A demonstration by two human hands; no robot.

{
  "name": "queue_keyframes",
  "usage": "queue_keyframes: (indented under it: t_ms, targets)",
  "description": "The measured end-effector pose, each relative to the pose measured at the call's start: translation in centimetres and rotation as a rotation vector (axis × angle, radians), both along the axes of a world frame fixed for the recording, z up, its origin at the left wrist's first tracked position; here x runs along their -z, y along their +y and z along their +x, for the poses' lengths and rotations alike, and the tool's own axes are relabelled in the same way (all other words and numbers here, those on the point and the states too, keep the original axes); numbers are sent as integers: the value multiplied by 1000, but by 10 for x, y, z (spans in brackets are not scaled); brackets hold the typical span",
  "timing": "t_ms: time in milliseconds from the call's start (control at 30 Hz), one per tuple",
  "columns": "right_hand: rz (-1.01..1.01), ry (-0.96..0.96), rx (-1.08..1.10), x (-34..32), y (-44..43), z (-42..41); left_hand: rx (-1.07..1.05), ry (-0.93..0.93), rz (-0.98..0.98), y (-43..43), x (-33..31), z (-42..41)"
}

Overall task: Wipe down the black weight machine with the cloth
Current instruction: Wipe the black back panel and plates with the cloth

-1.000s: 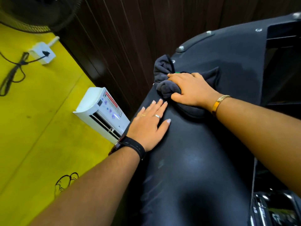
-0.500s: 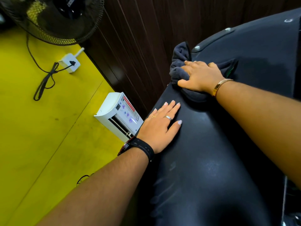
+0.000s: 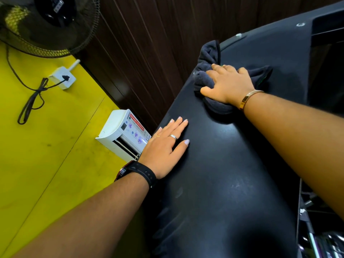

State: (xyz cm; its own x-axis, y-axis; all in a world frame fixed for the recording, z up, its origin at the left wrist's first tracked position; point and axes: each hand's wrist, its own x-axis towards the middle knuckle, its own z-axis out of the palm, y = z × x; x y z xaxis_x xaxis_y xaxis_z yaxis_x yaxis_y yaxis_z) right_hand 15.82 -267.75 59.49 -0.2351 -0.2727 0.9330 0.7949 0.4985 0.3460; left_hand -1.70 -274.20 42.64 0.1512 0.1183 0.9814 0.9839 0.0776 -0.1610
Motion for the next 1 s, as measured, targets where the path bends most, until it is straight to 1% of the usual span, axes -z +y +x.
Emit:
queue_keyframes:
  t_ms: [333, 533, 733, 900, 1000]
  targets:
    - [-53, 87, 20, -3, 10, 46, -2, 15, 15, 1, 0, -2]
    - [-90, 202, -3, -2, 19, 67, 18, 22, 25, 1, 1, -3]
    - [-141, 411, -7, 14, 20, 55, 20, 26, 38, 2, 0, -5]
    - [-150, 481, 3, 32, 16, 41, 31, 20, 44, 1, 2, -4]
    - [-142, 475, 22, 45, 12, 32, 24, 19, 50, 1, 2, -3]
